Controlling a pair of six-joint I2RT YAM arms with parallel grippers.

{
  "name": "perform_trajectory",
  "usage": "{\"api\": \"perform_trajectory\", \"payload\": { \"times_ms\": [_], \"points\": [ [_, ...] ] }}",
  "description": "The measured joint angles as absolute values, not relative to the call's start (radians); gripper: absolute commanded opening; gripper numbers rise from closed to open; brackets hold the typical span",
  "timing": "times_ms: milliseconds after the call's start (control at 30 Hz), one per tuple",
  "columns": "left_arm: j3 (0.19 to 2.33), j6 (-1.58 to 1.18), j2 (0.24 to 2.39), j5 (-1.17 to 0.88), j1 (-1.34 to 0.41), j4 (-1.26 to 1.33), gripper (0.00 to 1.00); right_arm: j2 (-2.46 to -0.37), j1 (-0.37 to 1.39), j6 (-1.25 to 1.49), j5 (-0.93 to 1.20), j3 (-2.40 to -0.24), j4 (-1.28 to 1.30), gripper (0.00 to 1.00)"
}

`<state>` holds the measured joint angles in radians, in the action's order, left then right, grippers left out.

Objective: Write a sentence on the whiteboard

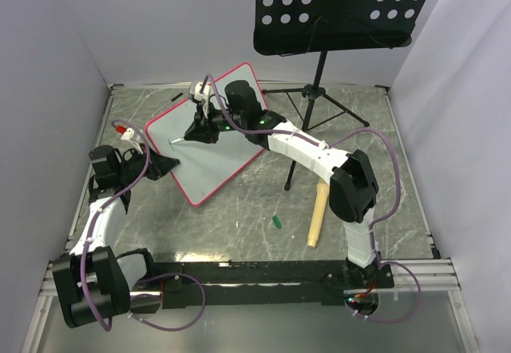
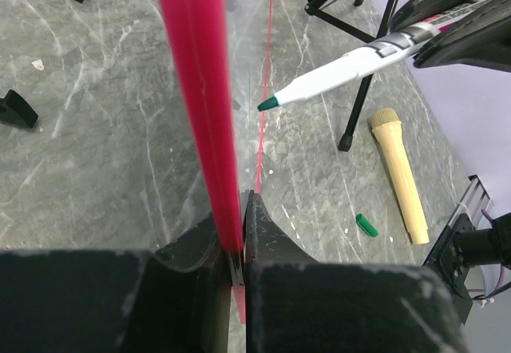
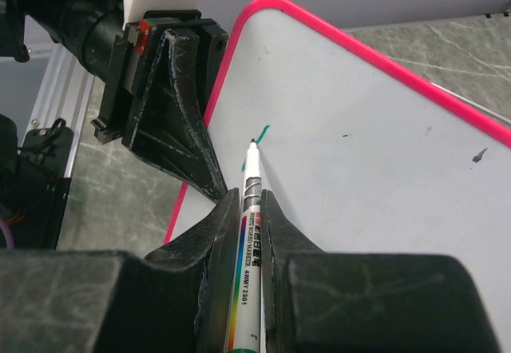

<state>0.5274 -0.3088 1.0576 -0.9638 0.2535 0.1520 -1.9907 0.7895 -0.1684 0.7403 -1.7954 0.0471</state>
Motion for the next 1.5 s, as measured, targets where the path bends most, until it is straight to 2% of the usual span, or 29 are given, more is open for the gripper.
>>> {"api": "perform_trajectory", "payload": {
  "times_ms": [1500],
  "points": [
    [0.527,-0.311,1.058,-0.953,0.254,0.145,0.01,-1.994,0.774,-0.153,0.701,-1.791,0.043,0.00]
  ]
}}
